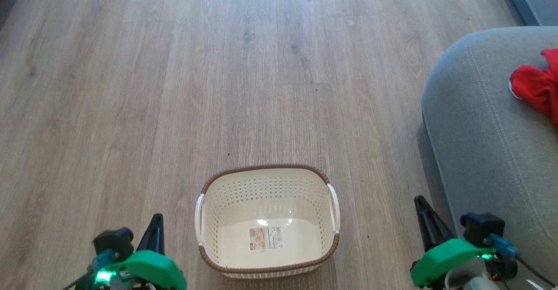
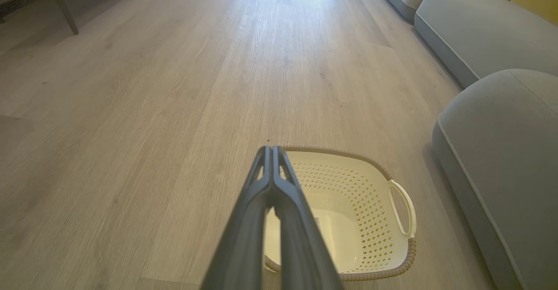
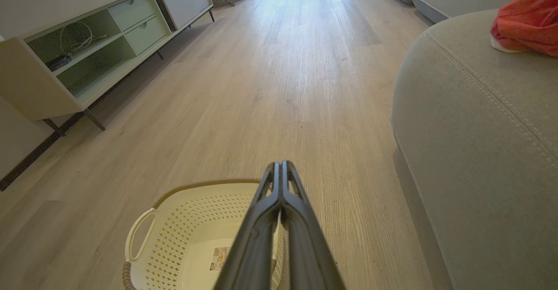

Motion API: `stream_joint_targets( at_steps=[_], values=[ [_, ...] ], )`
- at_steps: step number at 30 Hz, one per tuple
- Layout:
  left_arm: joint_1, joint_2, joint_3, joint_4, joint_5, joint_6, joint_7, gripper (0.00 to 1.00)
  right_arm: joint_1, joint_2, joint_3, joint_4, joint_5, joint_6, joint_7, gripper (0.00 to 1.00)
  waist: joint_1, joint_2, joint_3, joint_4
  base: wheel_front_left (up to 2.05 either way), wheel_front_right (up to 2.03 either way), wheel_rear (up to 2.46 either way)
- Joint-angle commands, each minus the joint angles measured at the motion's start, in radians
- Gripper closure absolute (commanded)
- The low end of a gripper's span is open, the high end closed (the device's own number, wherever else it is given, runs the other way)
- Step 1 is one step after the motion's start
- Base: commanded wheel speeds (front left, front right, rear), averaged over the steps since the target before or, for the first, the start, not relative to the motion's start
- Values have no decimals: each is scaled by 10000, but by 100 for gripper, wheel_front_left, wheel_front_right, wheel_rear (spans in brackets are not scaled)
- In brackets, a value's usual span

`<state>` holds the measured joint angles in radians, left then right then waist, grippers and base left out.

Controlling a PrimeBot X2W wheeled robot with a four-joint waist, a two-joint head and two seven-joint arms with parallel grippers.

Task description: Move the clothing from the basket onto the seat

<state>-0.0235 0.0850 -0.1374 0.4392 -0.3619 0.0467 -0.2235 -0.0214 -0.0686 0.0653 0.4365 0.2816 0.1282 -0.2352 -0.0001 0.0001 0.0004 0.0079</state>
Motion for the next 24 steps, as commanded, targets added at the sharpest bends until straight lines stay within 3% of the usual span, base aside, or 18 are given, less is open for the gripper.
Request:
stream_joint_targets(
  at_steps=[1,24],
  values=[
    [-469,-4,169,-347,-311,-52,69,100,-414,8,-108,-374,330,2,128,100,1,-1,1,-2,0,0,0],
    [-523,-72,612,-686,-2732,-394,703,100,-496,43,-436,-688,2903,6,789,100,1,-1,7,-17,0,0,0]
  ],
)
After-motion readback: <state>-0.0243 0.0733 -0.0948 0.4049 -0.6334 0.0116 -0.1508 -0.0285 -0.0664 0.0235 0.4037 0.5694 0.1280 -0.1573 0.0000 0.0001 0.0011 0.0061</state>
